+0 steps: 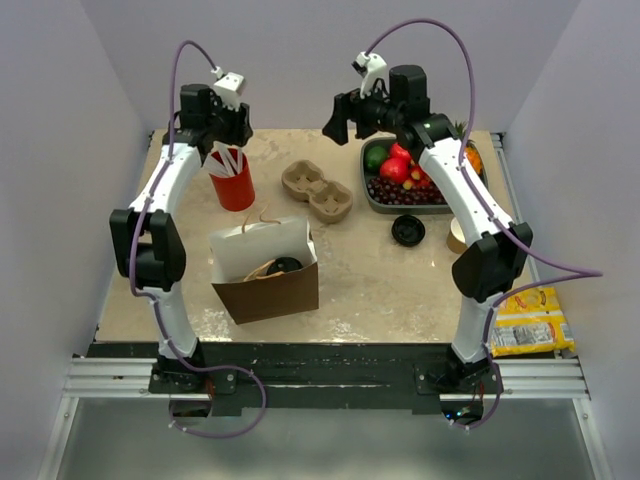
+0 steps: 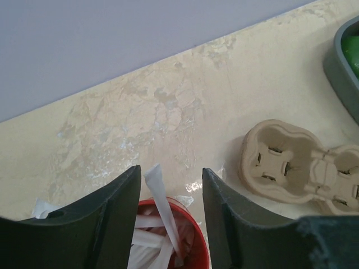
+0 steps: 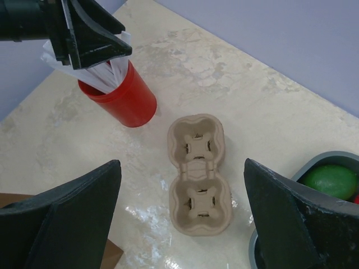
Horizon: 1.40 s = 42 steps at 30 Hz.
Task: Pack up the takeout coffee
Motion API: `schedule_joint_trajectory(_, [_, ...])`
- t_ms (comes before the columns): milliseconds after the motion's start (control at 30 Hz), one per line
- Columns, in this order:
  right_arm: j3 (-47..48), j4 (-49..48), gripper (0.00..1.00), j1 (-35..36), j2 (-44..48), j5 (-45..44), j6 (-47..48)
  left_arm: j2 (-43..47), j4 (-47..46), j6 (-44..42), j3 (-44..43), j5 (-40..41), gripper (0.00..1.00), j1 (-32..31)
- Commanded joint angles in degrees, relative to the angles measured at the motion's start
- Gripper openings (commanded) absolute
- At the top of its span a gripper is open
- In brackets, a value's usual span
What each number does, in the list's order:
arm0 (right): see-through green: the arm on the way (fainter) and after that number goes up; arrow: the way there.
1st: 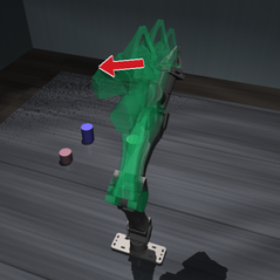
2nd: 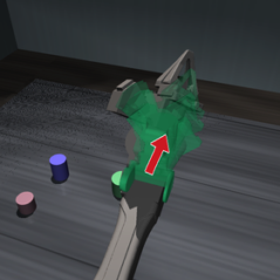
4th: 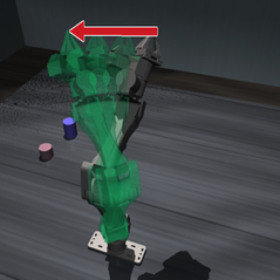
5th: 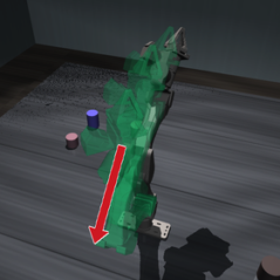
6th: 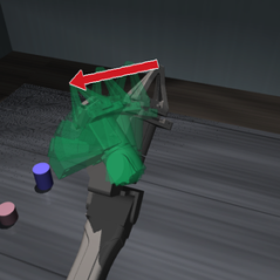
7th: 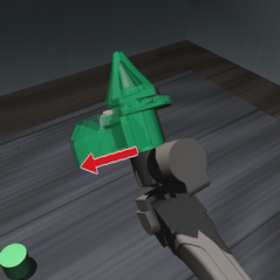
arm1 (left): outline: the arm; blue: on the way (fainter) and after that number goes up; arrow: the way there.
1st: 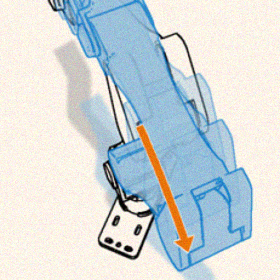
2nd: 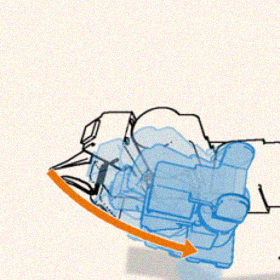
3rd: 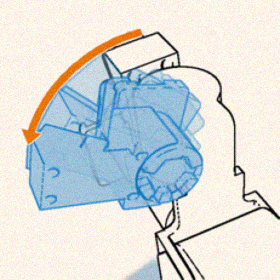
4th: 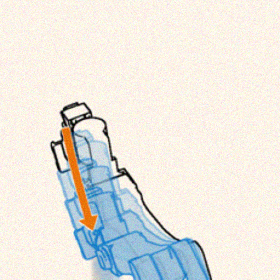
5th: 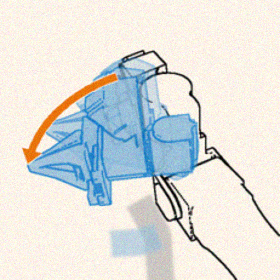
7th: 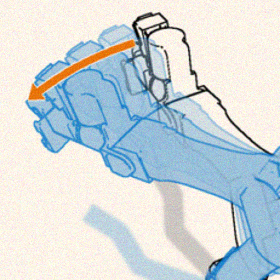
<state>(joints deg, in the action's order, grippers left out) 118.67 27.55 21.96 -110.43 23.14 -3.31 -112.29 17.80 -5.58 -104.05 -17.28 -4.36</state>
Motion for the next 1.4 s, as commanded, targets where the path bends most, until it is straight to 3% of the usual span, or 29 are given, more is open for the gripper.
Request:
schedule_joint_trajectory(0, [0.6, -2.9, 0.93, -0.6, 0.2, 0.9, -1.2, -2.5, -0.6, 0.0, -4.2, -0.2, 0.51, 0.5])
schedule_joint_trajectory(133, [1.9, -2.8, 0.93, -0.9, -1.3, 1.0, -1.3, -3.2, -0.4, 0.3, -4.1, 0.2, 0.41, 0.6])
schedule_joint_trajectory(333, [3.4, -3.0, 0.93, -0.9, -2.7, 1.1, -1.5, 0.6, -0.7, 0.5, -0.5, -0.5, 0.03, 1.1])
schedule_joint_trajectory(367, [3.5, -2.9, 0.93, -0.9, -2.9, 1.3, -1.6, 2.1, -0.6, 0.4, -0.5, -0.7, 0.00, 1.2])
schedule_joint_trajectory(567, [1.9, -2.8, 0.93, -0.9, -1.5, 0.8, -0.8, 12.2, 0.5, -3.0, -1.8, -3.2, 0.00, 1.2])
schedule_joint_trajectory(733, [0.2, -2.8, 0.93, -1.0, 0.5, 0.2, 0.3, 23.4, -2.5, -4.5, 3.5, -12.1, 0.00, 1.2])
schedule_joint_trajectory(900, [-1.2, -1.7, 0.93, -0.9, 3.6, -1.2, 2.5, 33.9, -4.5, 0.7, 7.0, -23.5, 0.00, 1.2])
schedule_joint_trajectory(1233, [-7.2, 2.2, 0.95, -1.0, 12.5, -5.7, 7.0, 49.2, 4.6, 8.0, 7.0, -31.1, 0.00, 1.2])
schedule_joint_trajectory(1367, [-10.8, 3.0, 0.95, -1.0, 15.6, -6.5, 8.0, 54.3, 4.8, 13.5, 14.6, -32.5, 0.00, 1.2])
